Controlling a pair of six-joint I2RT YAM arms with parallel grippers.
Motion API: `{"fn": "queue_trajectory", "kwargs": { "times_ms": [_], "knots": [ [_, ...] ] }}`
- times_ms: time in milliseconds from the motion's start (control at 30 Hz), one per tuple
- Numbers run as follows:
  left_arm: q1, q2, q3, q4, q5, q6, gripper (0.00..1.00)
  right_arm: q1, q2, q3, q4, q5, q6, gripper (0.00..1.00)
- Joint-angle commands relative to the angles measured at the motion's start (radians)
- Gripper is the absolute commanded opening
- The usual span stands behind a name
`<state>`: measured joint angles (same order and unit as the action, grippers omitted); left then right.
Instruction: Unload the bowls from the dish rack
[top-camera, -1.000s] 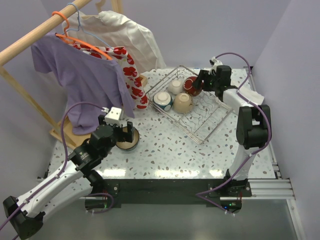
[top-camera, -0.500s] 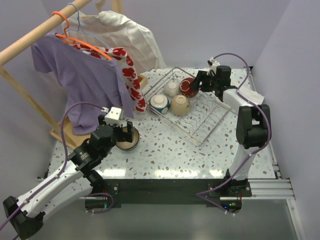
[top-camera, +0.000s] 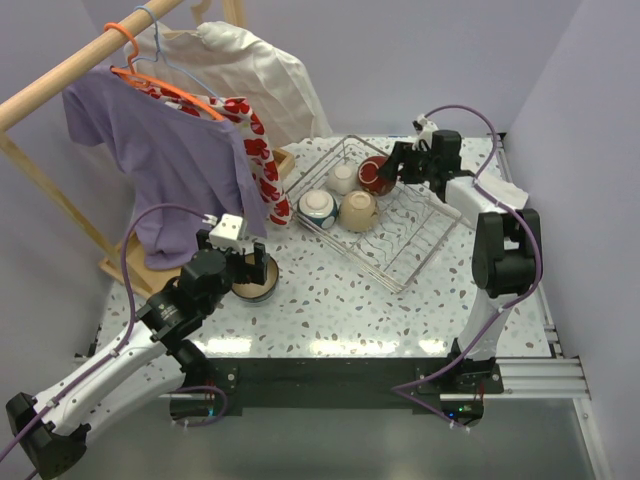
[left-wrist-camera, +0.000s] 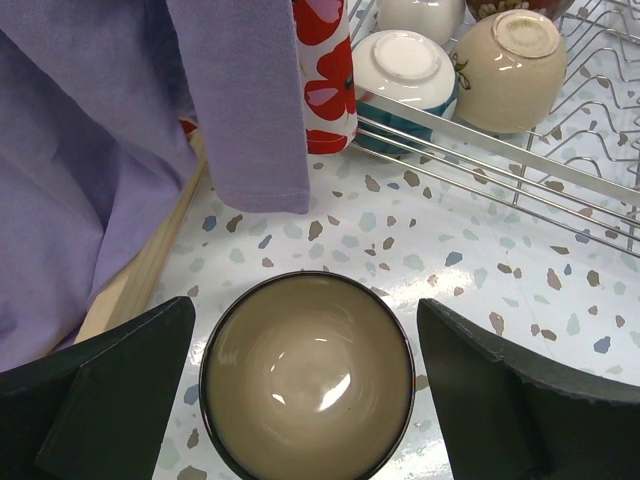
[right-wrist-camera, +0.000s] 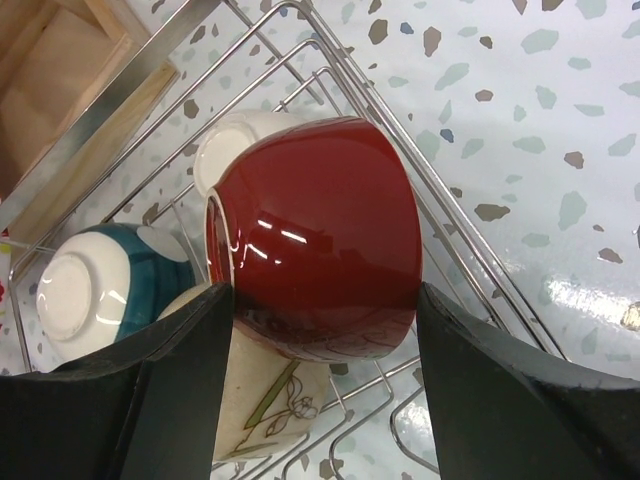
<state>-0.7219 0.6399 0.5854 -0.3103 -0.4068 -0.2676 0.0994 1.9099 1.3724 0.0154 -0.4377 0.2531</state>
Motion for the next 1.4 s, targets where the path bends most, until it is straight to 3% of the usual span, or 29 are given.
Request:
{"fn": "queue_trajectory", "kwargs": {
  "times_ms": [0,733,1367],
  "knots": [
    [0.006,-0.009,0.007,0.039,0.01,0.021,0.98,0.023,-0.104,0.045,-0.048,-0.046,-0.051,0.17],
    [0.007,-0.002,0.01,0.042,0.028,0.018,0.98,0.1,-0.276,0.016,-0.227,0.208,-0.247,0.04],
    [0.012,0.006,0.01,0.051,0.048,-0.022,0.98,0.275,-0.366,-0.015,-0.292,0.456,-0.425,0.0]
  ]
}}
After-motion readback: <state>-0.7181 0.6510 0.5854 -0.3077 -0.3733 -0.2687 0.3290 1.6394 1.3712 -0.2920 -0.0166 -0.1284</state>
